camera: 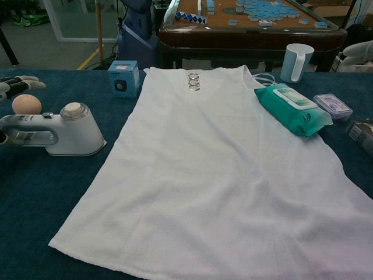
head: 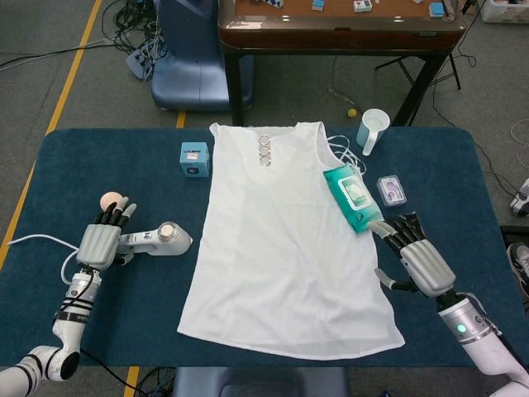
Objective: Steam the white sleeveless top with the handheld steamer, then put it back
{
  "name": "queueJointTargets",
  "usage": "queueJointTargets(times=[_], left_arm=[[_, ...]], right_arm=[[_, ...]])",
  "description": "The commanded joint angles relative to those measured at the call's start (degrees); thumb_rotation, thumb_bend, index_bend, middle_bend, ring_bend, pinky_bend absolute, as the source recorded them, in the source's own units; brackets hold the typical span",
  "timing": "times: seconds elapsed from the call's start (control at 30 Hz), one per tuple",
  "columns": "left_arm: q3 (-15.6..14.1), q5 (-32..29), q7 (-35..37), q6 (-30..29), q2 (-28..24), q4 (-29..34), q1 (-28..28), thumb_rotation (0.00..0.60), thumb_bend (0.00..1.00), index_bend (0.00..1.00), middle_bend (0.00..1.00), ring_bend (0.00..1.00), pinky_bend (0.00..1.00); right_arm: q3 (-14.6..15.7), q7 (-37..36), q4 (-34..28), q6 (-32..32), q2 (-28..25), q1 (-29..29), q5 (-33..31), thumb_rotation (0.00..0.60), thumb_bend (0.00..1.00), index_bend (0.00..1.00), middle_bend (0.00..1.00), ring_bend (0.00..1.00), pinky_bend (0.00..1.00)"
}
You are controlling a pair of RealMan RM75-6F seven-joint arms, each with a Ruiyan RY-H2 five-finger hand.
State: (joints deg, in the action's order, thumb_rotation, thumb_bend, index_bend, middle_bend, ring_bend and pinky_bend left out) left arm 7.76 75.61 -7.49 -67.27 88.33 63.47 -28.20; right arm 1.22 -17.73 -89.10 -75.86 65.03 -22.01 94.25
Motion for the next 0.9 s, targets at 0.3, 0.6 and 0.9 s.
queueJointTargets(times=[0.3,0.6,0.9], left_arm=[[-0.8,0.1,-1.3,-9.0,-9.8,13.8,7.6,0.600,0.00,0.00,0.00,0.03,0.16],[-2.2,3.0,-0.9,-18.4,-15.0,20.6,14.1,0.600,0.00,0.05,0.06,0.07,0.16],[-5.2,4.6,-3.2,-23.1,-18.1,26.3,19.7,0.600,0.00,0.06,0.06,0.07,0.16]], right_arm=[[-0.5,4.2,0.3,2.7,-3.2,1.5,-4.7,0.600,0.37,0.00,0.15,0.02,0.00],[-1.9,6.7,1.0,-1.8,-3.2,5.1,-7.1,0.600,0.38,0.02,0.19,0.02,0.00],[-1.6,7.7,0.4,-5.1,-3.8,8.9,-7.9,0.600,0.37,0.08,0.22,0.04,0.02]])
